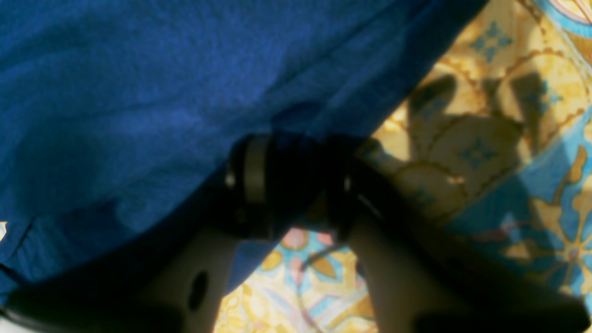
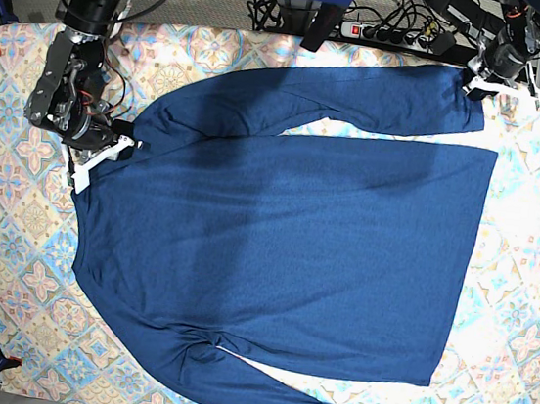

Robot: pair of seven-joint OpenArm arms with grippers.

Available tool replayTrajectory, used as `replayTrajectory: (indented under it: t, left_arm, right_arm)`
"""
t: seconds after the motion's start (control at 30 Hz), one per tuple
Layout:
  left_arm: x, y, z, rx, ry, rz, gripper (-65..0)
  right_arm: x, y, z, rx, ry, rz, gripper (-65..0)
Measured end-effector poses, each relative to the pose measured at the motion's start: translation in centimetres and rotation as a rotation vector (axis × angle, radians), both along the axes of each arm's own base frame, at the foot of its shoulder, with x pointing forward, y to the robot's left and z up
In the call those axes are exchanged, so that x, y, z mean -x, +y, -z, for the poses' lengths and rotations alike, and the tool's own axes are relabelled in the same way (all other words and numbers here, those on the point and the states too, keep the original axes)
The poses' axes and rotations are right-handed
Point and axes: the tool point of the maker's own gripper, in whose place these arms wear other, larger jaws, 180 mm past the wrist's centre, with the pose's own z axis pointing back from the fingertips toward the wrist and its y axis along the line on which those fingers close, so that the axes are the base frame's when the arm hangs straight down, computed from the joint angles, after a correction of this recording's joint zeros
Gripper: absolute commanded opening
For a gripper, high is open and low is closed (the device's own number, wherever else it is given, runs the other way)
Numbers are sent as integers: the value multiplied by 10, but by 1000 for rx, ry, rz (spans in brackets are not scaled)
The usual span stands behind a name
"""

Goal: Fold the T-shirt properly
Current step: 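Adjust the right gripper's grip on the shirt's shoulder edge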

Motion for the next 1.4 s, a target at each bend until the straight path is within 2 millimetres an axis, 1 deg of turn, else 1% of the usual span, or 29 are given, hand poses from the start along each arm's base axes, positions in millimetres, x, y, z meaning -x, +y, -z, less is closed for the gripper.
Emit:
replayTrajectory:
  t: [0.23,0.33,0.4,0.53,0.6,0.8,0.9,1.0,1.1,1.23,1.4]
  left_arm:
    - [0,0,0,0,-1,1,-650]
    - [-6,0,-1,-4,-11,3,-650]
    - [-9,0,-2,-3,-17,3,-650]
    - [-9,0,-2,-2,-16,2,-650]
    - [-8,0,-2,-2,-16,2,-650]
    - [-9,1,-2,-4,-17,3,-650]
    - [-9,2,-2,-6,-18,3,-650]
    - [-9,2,-2,-6,-19,3,-650]
    - [-15,2,-4,-7,-30,0,-650]
    - [-22,2,-6,-3,-47,-1,-650]
    - [-20,1,-5,-1,-43,-2,-650]
  right_arm:
    - [3,4,4,30,41,-58,-468]
    - [3,5,5,30,40,-58,-474]
    - [2,5,4,31,40,-58,-506]
    - [1,1,4,43,36,-43,-650]
    - [1,2,4,34,33,-39,-650]
    - [5,-5,3,-15,22,26,-649]
    - [6,-2,0,-22,8,-16,-649]
    - [11,0,-4,-6,37,-44,-649]
    - [15,1,-8,6,56,-63,-649]
    - [17,1,-8,17,63,-72,-649]
    - [17,0,-8,20,63,-73,-650]
